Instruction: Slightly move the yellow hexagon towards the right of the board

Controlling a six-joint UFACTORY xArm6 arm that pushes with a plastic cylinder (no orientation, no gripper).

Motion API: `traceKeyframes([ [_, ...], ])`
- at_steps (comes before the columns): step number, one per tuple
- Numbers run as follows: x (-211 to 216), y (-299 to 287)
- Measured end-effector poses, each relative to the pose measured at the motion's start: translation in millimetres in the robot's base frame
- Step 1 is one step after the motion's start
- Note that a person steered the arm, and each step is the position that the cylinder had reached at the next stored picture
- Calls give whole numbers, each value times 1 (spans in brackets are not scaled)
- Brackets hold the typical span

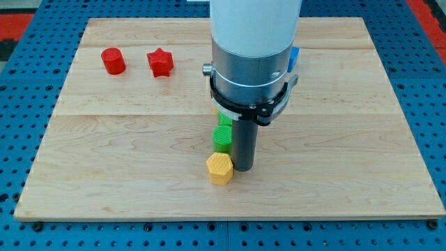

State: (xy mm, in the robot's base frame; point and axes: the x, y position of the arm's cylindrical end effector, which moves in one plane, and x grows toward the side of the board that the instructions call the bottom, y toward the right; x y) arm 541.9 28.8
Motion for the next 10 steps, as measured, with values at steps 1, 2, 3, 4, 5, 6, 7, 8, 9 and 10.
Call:
traceKeyframes([
  [1, 21, 7],
  [2, 66, -41],
  [3, 75, -83],
  [4, 34, -78],
  [5, 40, -50],
  [6, 41, -24],
  [7, 44, -23],
  [8, 28, 70],
  [9, -22, 110],
  [10, -79, 137],
])
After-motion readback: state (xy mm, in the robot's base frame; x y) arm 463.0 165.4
